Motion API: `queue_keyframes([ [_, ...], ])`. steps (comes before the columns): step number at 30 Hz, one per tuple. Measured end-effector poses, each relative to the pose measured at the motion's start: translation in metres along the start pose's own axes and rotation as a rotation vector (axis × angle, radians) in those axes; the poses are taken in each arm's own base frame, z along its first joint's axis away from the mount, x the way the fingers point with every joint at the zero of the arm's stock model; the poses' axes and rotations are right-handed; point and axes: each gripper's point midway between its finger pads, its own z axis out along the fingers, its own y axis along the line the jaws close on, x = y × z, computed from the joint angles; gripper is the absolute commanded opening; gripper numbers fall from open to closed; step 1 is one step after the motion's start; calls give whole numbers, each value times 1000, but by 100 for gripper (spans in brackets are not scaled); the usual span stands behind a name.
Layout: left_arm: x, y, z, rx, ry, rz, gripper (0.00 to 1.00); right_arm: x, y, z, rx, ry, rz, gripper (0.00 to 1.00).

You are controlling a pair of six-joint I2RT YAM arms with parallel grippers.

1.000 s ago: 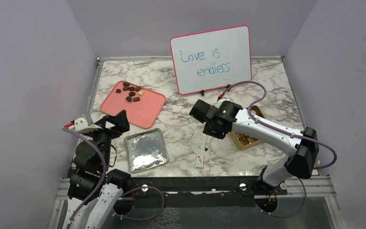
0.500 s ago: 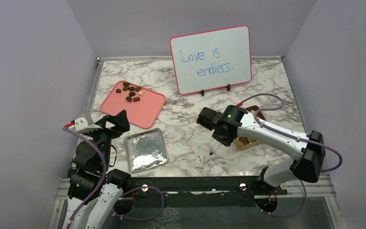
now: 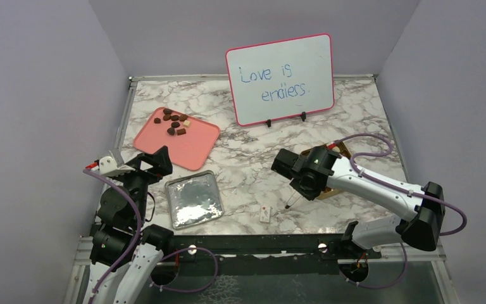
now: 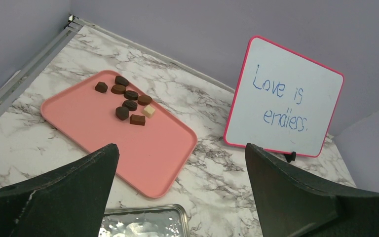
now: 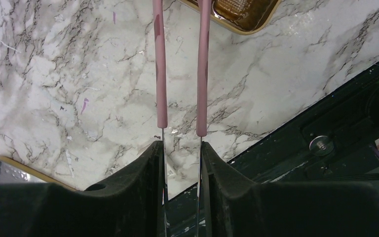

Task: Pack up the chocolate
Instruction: Place the fake chocolate in the packing box.

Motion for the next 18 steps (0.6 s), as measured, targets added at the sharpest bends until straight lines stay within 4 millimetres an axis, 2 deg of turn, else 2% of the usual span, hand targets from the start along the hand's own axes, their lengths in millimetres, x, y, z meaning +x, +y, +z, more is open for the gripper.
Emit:
queue_keyframes([
  [11, 0, 0, 0, -1, 2, 1, 99, 1, -2, 5, 21, -4, 10, 41],
  [18, 0, 0, 1, -1, 2, 1, 99, 0, -1, 5, 21, -8, 15, 40],
])
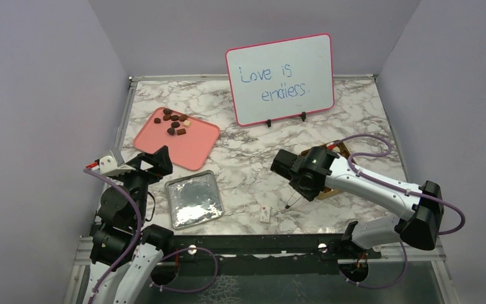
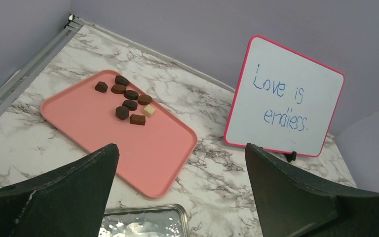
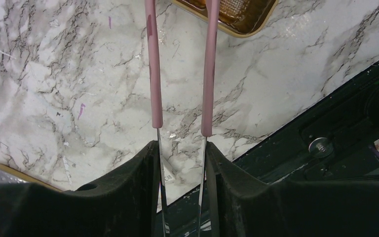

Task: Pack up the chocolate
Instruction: Place the fake chocolate in the packing box, then adjust the clamp.

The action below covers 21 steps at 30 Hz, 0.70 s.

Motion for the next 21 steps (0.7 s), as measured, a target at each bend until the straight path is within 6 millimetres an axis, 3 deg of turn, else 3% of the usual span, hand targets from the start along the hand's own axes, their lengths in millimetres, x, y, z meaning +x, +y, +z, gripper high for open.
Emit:
queue_keyframes([
  [13, 3, -2, 1, 11, 9, 2, 99, -16, 6, 1, -49, -89, -174, 38],
  [21, 10, -4, 4, 18, 36, 10, 99, -24, 37, -2, -161, -157, -411, 38],
])
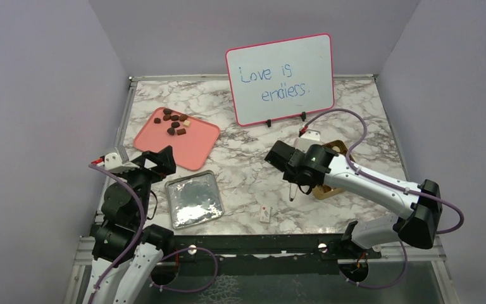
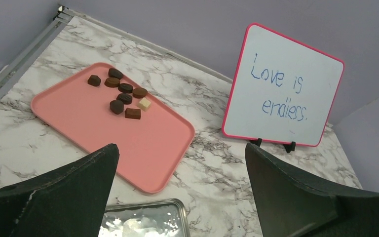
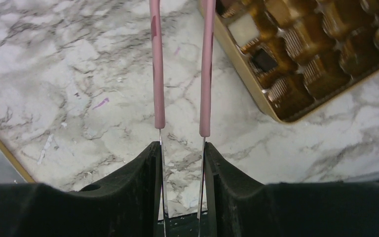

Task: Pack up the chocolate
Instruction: Adjust the clamp.

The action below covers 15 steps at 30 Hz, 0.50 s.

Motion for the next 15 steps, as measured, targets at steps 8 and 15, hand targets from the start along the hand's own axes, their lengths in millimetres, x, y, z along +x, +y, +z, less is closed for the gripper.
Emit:
queue_keyframes([
  [8, 16, -12, 11, 36, 77, -23, 95, -6, 46, -3, -365, -105, -369, 39],
  [15, 65, -36, 38, 80, 314, -44, 95, -6, 88, -29, -694, -221, -586, 40],
])
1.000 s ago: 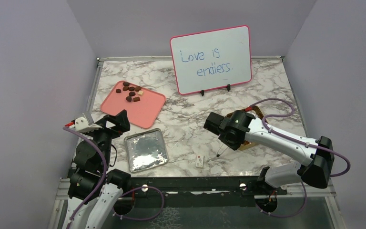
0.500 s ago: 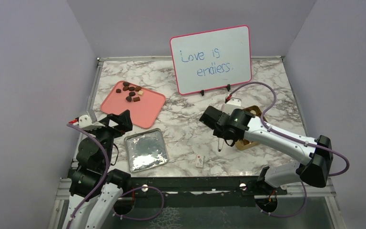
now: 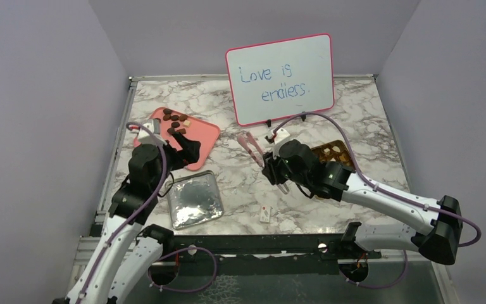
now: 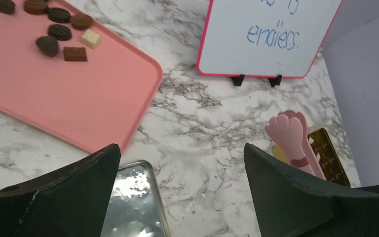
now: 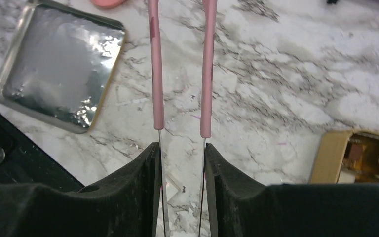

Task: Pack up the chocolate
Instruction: Adjust the clamp.

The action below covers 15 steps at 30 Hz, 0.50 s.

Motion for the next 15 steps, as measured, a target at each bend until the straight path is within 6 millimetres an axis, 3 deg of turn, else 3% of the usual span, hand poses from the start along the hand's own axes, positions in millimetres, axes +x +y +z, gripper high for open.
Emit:
queue_keyframes([
  [7, 16, -42, 38, 111, 200, -64, 95, -21, 36, 14, -199, -85, -173, 41],
  [11, 26, -46, 52, 124, 246, -79, 94, -24, 50, 26, -254, -74, -235, 41],
  [15, 44, -34, 64, 63, 306, -71, 94, -36, 57, 27, -283, -103, -275, 40],
])
